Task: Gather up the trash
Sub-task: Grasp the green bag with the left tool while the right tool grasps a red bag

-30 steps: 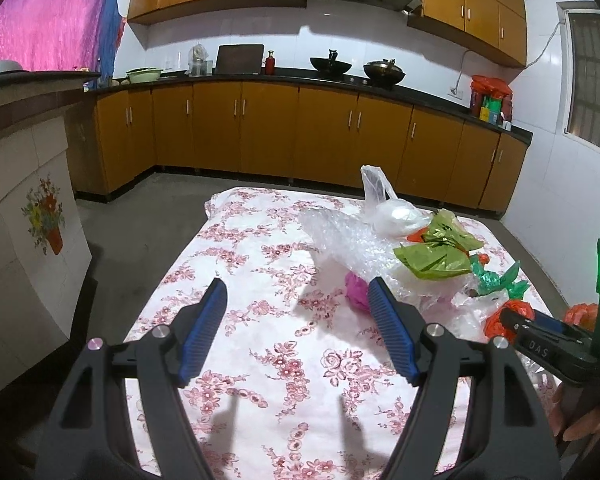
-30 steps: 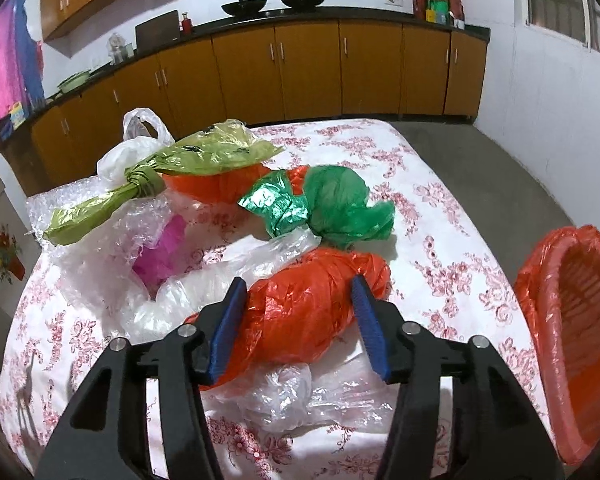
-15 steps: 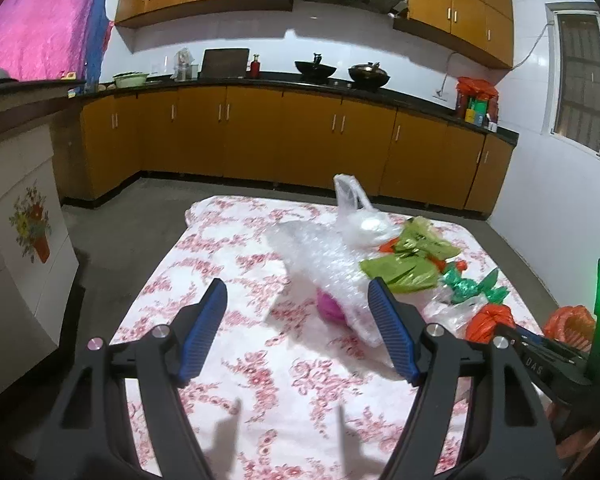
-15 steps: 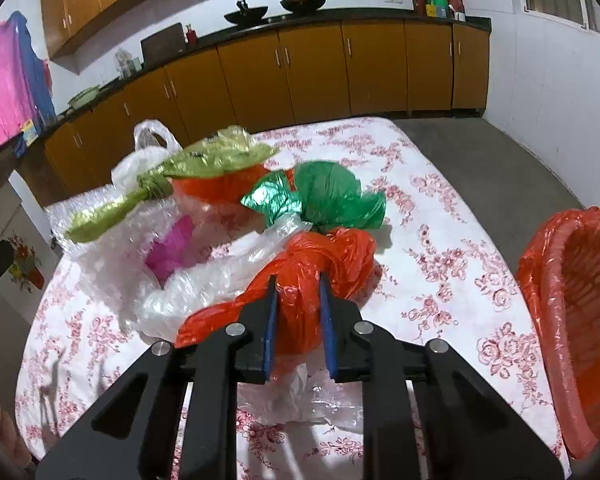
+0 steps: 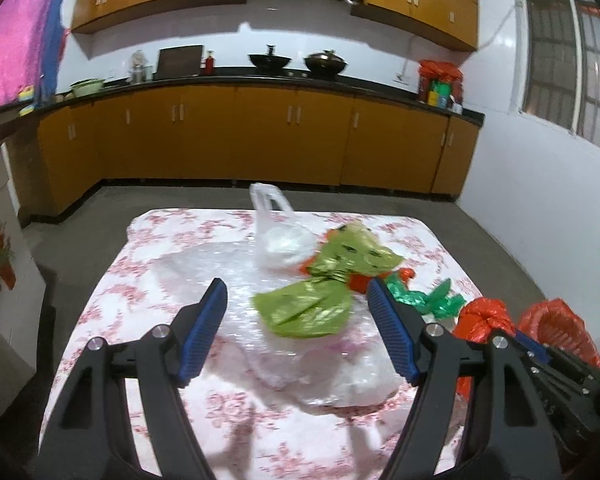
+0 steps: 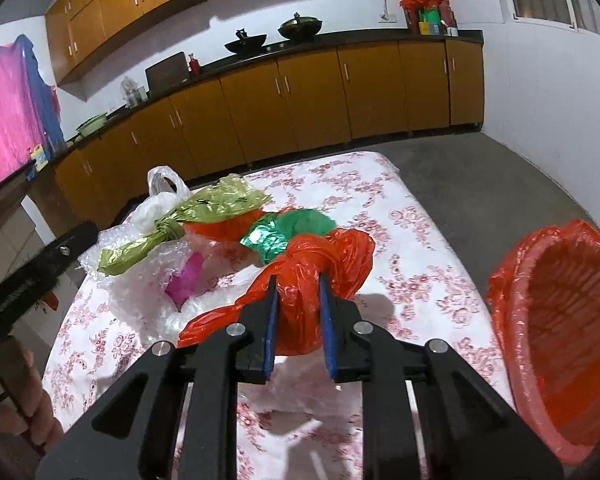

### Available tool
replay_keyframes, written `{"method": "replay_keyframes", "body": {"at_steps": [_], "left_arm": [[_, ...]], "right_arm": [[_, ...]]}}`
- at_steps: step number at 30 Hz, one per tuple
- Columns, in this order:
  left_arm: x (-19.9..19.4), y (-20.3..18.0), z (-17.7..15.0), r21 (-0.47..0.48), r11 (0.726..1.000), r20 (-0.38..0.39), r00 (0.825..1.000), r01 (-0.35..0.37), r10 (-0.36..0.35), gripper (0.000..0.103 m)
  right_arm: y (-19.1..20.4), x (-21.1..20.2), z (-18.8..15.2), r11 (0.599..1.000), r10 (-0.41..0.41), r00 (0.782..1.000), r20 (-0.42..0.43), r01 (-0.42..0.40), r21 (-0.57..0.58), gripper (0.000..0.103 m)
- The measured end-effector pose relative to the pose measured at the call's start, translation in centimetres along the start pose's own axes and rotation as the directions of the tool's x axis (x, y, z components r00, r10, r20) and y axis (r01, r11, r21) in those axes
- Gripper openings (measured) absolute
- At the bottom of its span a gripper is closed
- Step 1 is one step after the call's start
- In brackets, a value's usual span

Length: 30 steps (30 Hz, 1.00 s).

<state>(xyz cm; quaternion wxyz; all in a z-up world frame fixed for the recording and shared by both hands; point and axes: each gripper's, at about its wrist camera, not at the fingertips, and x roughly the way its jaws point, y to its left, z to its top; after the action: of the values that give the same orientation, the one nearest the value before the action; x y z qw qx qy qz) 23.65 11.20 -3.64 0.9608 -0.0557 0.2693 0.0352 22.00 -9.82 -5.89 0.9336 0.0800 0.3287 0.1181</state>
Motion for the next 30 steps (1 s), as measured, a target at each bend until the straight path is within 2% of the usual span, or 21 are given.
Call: {"method": "replay_keyframes", "body": {"at_steps": [3,6,11,17,22,25,26,27,30], "left_arm": [[0.8,-1.2,-0.6,0.030,1.000,-0.022,1.000,0.001,-0.001,0.067],[2.6,-2.1,-0.4,0.054,0.998,-0.052,0.998,-0.030,0.033,0.067],[5.4,-2.5,0.7,0.032,0.999,-0.101,0.994,-0.041,0.044,0.067],[9.1,-2.3,0.9,-0.002,0.999,-0.206,0.978,-0.037,0.036,0.049],[10.0,-2.3,0.3,0.006,0.999,-0.235,0.971,-0.051,0.051,0.041],[10.1,-2.3,0.2,0.006,0.999,-0.244,0.968,-0.049,0.049,0.025],[10.2,-2.3,0.2,0.006,0.999,-0.248,0.967,-0.049,0.049,0.013],[10.3,-2.1,0.1,-0.002,0.999,-0.253,0.967,-0.038,0.036,0.009],[9.7,-1.6,-0.1,-0.035,0.999,-0.241,0.971,-0.011,0.002,0.005]], "right_arm": [[-0.9,-0.2,0.0,1.000,-0.006,1.000,-0.003,0.006,0.017,0.019],[-1.7,-0.2,-0.1,0.999,-0.010,1.000,-0.011,0.011,0.033,0.019],[-2.7,-0.3,0.0,0.999,-0.017,1.000,-0.011,0.018,0.046,0.019],[-3.9,-0.3,0.0,0.997,-0.022,1.000,-0.017,0.023,0.069,0.019],[-4.3,-0.4,-0.1,0.996,-0.015,1.000,-0.020,0.016,0.087,0.019],[-4.3,-0.7,-0.1,0.996,-0.010,1.000,-0.019,0.012,0.094,0.019],[-4.3,-0.8,-0.1,0.995,-0.010,1.000,-0.018,0.011,0.095,0.019],[-4.4,-0.9,-0.2,0.995,-0.008,1.000,-0.017,0.010,0.098,0.019],[-4.4,-1.2,-0.1,0.995,-0.007,1.000,-0.012,0.008,0.102,0.019]]}}
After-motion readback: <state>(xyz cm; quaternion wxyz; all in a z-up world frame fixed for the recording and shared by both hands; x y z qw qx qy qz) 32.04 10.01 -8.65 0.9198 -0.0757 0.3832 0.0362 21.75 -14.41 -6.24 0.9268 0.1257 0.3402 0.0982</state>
